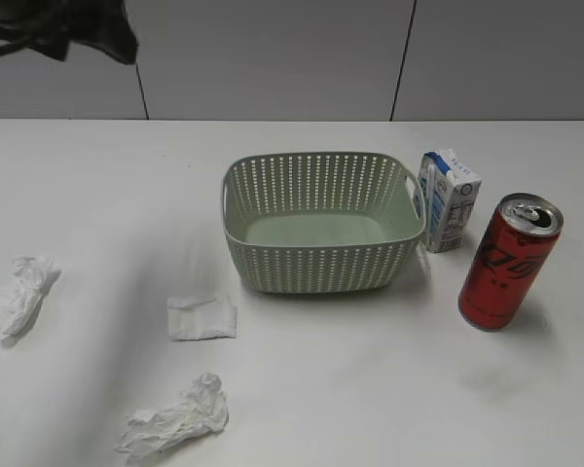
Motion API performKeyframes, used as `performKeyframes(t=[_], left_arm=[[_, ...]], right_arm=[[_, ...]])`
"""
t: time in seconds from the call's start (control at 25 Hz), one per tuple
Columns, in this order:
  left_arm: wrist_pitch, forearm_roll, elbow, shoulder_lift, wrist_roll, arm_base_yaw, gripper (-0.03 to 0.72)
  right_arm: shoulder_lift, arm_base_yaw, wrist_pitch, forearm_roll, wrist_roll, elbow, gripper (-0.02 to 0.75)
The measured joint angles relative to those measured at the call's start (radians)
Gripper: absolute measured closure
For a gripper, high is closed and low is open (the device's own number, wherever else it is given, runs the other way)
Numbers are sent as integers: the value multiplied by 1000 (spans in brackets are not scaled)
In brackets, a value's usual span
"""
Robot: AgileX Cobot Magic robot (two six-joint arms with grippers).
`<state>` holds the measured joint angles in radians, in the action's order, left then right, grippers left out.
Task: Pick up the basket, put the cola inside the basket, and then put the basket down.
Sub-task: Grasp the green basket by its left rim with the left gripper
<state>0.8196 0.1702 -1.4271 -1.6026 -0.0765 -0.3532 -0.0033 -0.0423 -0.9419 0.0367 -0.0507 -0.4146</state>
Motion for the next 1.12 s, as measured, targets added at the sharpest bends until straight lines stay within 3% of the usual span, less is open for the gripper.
performKeyframes(t=[0.44,0.72,1.12], left_arm=[[232,-59,-318,-374,279,-140,99],[250,-56,-336,-508,389,-189,99],[232,-56,-343,-622,494,-190,99]], right_arm=[[0,0,0,-1,0,0,239],[0,0,0,-1,0,0,240],[0,0,0,-1,0,0,240]])
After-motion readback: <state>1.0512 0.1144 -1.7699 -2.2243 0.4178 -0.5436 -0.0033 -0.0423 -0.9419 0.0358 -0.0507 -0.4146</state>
